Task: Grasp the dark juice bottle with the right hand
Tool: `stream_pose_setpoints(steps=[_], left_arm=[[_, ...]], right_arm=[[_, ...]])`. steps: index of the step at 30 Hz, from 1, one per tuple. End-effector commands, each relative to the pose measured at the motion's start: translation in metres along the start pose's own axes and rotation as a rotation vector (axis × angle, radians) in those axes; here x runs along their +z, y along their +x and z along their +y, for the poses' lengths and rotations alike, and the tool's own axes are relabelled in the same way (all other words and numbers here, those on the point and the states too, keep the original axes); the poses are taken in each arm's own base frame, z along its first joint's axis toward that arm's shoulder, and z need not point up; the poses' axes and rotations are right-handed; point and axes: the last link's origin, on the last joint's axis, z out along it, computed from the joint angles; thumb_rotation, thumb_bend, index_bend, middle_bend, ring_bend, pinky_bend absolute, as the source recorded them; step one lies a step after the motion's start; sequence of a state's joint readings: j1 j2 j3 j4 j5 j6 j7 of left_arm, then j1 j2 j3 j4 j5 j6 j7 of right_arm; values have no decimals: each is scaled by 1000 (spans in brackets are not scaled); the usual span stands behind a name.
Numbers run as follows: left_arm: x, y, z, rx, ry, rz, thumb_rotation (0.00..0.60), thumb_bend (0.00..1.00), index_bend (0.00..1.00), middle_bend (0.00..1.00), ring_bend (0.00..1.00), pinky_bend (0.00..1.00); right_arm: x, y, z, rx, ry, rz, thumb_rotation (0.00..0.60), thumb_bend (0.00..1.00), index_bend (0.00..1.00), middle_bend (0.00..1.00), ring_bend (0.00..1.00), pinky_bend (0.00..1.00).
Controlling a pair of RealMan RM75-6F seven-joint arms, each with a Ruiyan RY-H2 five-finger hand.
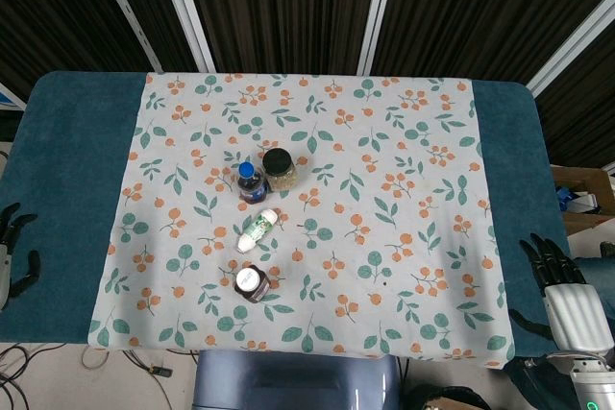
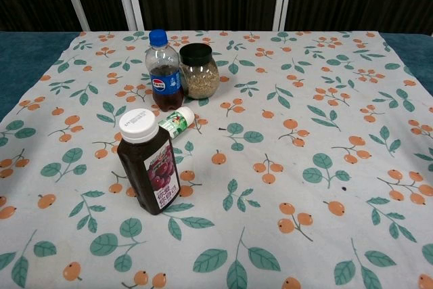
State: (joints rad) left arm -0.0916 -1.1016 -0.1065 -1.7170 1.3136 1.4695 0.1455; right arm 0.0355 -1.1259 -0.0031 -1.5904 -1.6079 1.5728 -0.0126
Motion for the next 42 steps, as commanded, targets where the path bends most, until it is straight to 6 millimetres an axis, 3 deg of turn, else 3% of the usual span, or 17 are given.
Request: stream_pose_setpoints(steps=[1, 30, 36, 42], left_arm=[[0, 0, 0, 5, 0, 3, 600, 528, 194, 72, 104, 16], [-2, -1, 0, 8, 8, -5, 600, 528, 194, 72, 104, 16], [-2, 0, -2, -5, 24, -6, 600, 528, 194, 72, 104, 16], [-2, 0, -1, -8, 21, -11, 600, 528, 194, 71, 104, 16]], right_arm=[[1, 0, 1, -7, -10, 6, 600, 167, 0, 0, 0, 187], [9, -15, -1, 26, -32, -48, 600, 166, 0, 0, 0, 187], [11, -16, -17, 182, 57, -128, 600, 166, 0, 0, 0, 187], [42, -24, -44, 306, 214, -301, 600, 167, 0, 0, 0, 187]])
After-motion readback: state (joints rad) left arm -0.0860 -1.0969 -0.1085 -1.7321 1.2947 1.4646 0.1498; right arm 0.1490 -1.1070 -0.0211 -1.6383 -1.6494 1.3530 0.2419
